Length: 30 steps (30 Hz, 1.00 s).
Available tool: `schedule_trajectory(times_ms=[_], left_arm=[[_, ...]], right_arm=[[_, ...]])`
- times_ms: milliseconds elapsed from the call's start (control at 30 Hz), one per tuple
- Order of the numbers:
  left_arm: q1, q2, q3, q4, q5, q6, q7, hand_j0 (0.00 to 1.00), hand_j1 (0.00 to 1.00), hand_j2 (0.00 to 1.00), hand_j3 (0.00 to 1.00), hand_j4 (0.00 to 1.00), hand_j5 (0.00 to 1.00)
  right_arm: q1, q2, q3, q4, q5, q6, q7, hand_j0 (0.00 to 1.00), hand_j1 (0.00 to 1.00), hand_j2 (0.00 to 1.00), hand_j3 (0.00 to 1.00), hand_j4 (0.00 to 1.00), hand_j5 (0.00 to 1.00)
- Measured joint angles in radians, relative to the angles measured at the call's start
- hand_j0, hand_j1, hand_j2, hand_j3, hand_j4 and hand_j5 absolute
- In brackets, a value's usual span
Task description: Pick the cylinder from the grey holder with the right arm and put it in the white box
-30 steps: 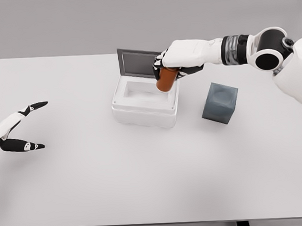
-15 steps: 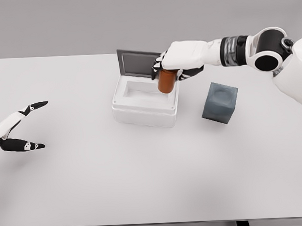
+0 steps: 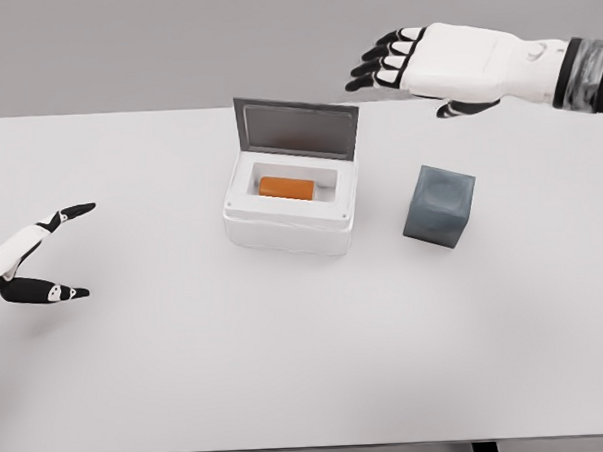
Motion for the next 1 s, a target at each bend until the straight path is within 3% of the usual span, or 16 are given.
schedule_trajectory(times_ms=[133,267,400,533,600,767,1000], left_arm=[[-0.018,0.005,0.001,-0.007,-0.011,0.000,0.000,1.00,1.00,1.00,1.00,1.00,1.00],[-0.141,0.020,0.000,-0.013,-0.004,0.000,-0.001,1.00,1.00,1.00,1.00,1.00,1.00],[-0.224,0.021,-0.016,-0.036,-0.002,0.000,-0.009,1.00,1.00,1.00,1.00,1.00,1.00],[-0.377,-0.036,-0.073,-0.054,0.004,0.001,-0.123,1.00,1.00,1.00,1.00,1.00,1.00],[-0.411,-0.092,-0.091,-0.050,0.002,0.000,-0.194,1.00,1.00,1.00,1.00,1.00,1.00],[-0.545,-0.181,-0.178,0.020,0.074,0.063,-0.314,1.00,1.00,1.00,1.00,1.00,1.00],[-0.660,-0.276,-0.222,0.158,0.220,0.246,-0.351,1.00,1.00,1.00,1.00,1.00,1.00]], right_arm=[[0.071,-0.049,-0.087,0.051,-0.032,-0.003,0.000,1.00,1.00,1.00,1.00,1.00,1.00],[0.143,-0.074,-0.125,0.102,-0.042,-0.004,0.000,1.00,1.00,1.00,1.00,1.00,1.00],[0.153,-0.066,-0.152,0.142,-0.045,-0.004,0.000,1.00,1.00,1.00,1.00,1.00,1.00],[0.164,-0.058,-0.159,0.158,-0.046,-0.004,0.000,1.00,1.00,1.00,1.00,1.00,1.00],[0.166,-0.052,-0.156,0.159,-0.047,-0.004,0.000,1.00,1.00,1.00,1.00,1.00,1.00],[0.201,-0.018,-0.156,0.158,-0.046,-0.004,0.000,1.00,1.00,1.00,1.00,1.00,1.00],[0.222,-0.014,-0.159,0.158,-0.045,-0.004,0.000,1.00,1.00,1.00,1.00,1.00,1.00]])
